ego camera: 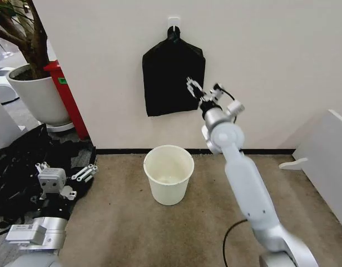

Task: Place the garbage bag over the trash bin.

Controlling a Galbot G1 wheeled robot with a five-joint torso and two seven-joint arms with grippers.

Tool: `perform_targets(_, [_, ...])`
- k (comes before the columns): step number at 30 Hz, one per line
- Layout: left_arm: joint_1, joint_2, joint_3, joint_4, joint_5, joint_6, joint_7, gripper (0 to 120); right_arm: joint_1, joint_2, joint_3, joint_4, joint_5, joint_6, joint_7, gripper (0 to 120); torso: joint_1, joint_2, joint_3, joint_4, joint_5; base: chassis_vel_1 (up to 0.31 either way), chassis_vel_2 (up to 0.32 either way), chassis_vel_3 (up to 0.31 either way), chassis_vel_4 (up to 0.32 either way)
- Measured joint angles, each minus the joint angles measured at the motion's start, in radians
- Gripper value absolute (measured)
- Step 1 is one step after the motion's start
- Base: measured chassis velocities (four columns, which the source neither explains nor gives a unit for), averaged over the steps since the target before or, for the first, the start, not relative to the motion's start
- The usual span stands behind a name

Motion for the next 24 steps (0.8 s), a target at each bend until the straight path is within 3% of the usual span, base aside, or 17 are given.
perform_targets(4, [0.0,-0.003,0.006,0.0,0.009,-0.001,0.002,100,0.143,0.049,-0.025,-0.11,0.082,0.037,0.001,100,0.0,0.0,0.0,0.0003,-0.0001,0.0,0.0,0.0,0.0])
perform_targets(10, [0.011,-0.014,0.006,-0.004,0.021,-0.008,0.003,100,0.253,0.101,-0.011,-0.218,0.163,0.045,0.022,100,0.0,0.0,0.0,0.0001,0.0,0.0,0.0,0.0,0.0])
perform_targets(24, [0.024,-0.036,0.022,0.0,0.069,-0.034,0.013,100,0.393,0.166,0.032,-0.502,0.239,0.065,-0.028,100,0.0,0.0,0.0,-0.0004,0.0003,0.0,0.0,0.0,0.0])
